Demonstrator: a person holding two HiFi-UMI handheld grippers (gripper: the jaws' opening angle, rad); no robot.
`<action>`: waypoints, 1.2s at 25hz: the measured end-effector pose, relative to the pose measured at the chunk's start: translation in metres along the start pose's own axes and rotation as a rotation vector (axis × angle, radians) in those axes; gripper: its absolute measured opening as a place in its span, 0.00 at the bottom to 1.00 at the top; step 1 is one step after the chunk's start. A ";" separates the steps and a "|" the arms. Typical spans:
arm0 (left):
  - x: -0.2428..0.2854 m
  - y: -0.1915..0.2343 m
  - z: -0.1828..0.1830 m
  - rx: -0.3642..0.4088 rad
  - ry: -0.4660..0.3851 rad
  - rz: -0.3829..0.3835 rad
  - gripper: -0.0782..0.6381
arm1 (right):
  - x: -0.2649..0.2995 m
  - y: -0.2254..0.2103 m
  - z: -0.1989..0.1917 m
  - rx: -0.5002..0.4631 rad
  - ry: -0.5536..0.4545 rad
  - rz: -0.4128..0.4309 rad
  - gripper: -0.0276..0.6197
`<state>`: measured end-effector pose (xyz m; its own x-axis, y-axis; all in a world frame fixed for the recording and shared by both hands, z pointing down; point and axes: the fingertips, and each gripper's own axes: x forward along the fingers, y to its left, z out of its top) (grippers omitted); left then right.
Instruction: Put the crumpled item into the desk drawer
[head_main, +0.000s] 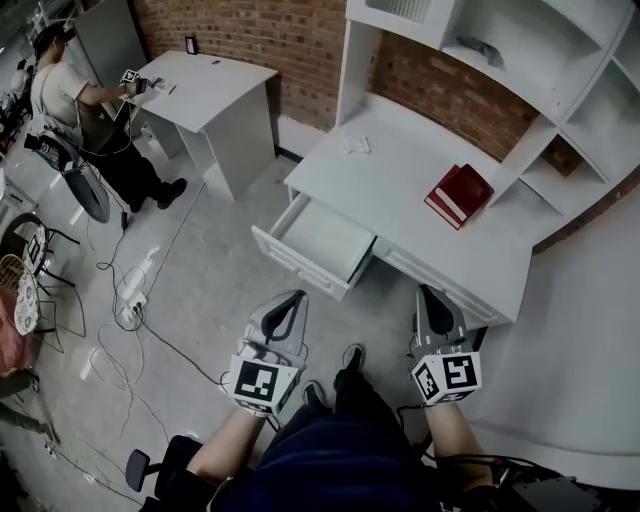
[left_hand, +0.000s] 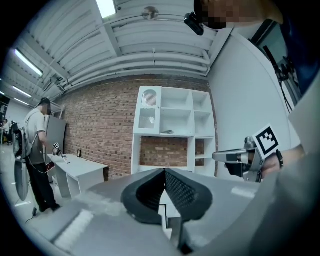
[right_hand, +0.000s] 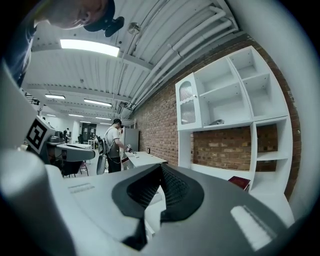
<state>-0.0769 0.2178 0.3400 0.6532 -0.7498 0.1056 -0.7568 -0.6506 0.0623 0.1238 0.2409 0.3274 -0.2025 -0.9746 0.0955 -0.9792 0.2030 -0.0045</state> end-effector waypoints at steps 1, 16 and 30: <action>0.004 0.002 -0.002 0.010 0.006 0.002 0.11 | 0.005 -0.002 -0.001 -0.001 -0.003 0.006 0.05; 0.112 0.013 0.020 0.053 0.004 0.097 0.11 | 0.093 -0.072 -0.004 -0.013 -0.021 0.113 0.05; 0.155 0.013 0.021 0.029 0.025 0.173 0.11 | 0.132 -0.111 -0.006 -0.009 -0.029 0.179 0.05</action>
<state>0.0143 0.0906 0.3360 0.5123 -0.8478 0.1368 -0.8567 -0.5157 0.0122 0.2053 0.0902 0.3466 -0.3737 -0.9253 0.0651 -0.9274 0.3738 -0.0102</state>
